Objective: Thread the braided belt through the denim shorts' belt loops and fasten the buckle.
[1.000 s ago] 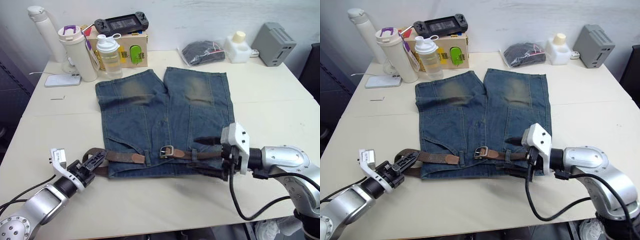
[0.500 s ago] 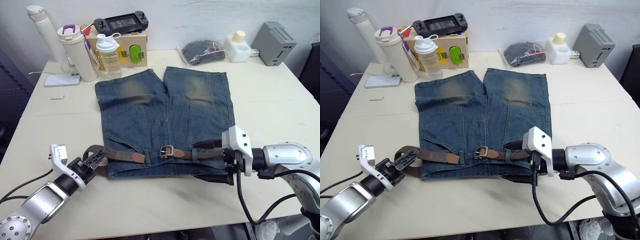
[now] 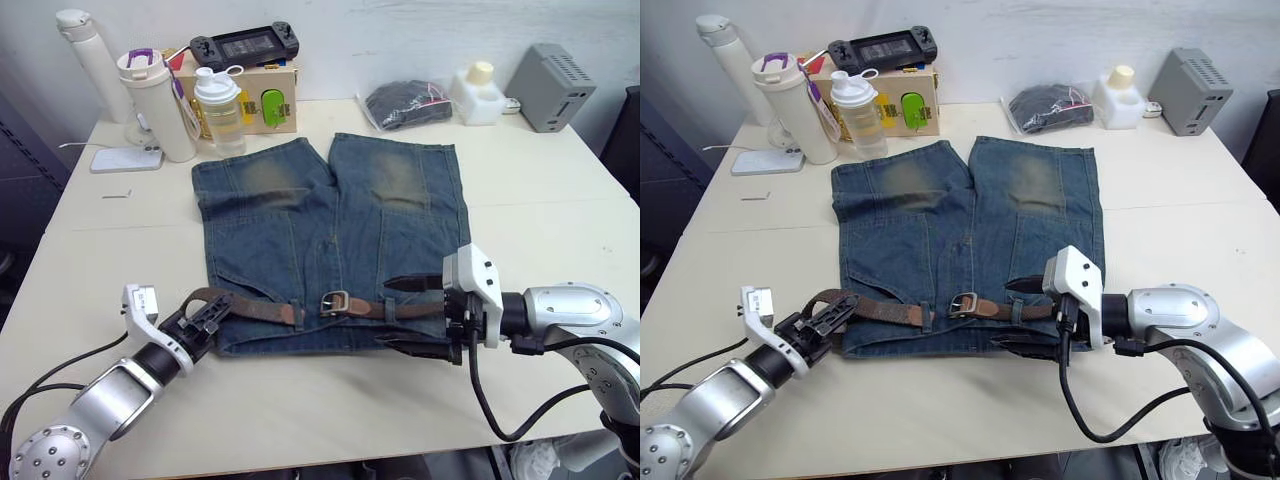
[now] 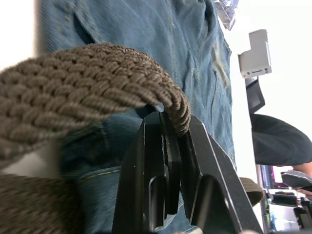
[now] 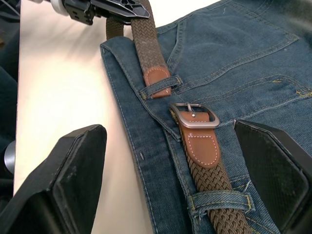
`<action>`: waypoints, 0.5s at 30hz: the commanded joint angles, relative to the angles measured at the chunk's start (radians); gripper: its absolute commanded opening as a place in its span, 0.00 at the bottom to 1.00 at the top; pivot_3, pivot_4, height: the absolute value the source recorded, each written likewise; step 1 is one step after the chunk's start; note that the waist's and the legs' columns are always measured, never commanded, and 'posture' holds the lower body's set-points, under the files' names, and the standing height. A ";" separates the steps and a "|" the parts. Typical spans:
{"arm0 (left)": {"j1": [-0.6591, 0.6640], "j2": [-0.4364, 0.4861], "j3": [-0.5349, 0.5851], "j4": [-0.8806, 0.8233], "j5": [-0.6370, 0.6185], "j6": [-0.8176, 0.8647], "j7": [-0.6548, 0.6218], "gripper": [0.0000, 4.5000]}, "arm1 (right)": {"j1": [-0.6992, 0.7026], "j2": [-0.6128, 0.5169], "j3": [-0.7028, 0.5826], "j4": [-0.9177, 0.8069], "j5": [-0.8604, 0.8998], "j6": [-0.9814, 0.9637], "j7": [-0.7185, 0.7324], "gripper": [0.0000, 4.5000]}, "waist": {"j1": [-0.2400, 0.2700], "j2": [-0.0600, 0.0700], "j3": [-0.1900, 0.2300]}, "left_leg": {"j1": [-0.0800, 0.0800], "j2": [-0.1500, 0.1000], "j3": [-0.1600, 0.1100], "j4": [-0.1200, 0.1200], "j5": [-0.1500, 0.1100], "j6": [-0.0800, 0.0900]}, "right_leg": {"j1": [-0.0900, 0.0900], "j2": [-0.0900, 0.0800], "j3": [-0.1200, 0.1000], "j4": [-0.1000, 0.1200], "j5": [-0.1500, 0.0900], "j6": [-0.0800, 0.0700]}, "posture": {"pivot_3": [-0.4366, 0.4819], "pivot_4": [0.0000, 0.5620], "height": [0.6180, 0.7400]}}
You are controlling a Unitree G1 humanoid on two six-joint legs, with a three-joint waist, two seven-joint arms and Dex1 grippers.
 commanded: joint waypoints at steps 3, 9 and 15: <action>-0.051 0.014 -0.087 -0.020 0.066 0.043 -0.079 0.00 | 0.004 0.003 -0.014 -0.042 0.026 -0.003 -0.035 0.99 | 0.003 0.000 0.000 | 0.000 0.000 0.000 0.000 0.000 0.000 | 0.000 0.000 0.000 0.000 0.000 0.000 | 0.48 0.27 0.59; -0.202 0.083 -0.175 0.079 0.243 0.138 -0.297 0.00 | 0.008 -0.004 0.018 -0.039 -0.019 -0.037 -0.053 0.99 | 0.021 0.001 0.001 | 0.000 -0.001 0.000 0.000 0.000 0.000 | 0.000 0.001 -0.001 0.000 0.000 0.000 | 0.48 0.27 0.59; -0.342 0.109 -0.232 0.194 0.426 0.194 -0.479 0.00 | 0.014 -0.003 0.073 -0.027 -0.117 -0.109 -0.062 0.99 | 0.022 0.001 0.001 | 0.000 -0.002 0.001 0.000 0.001 0.001 | 0.000 0.001 0.000 0.000 0.001 0.002 | 0.48 0.27 0.59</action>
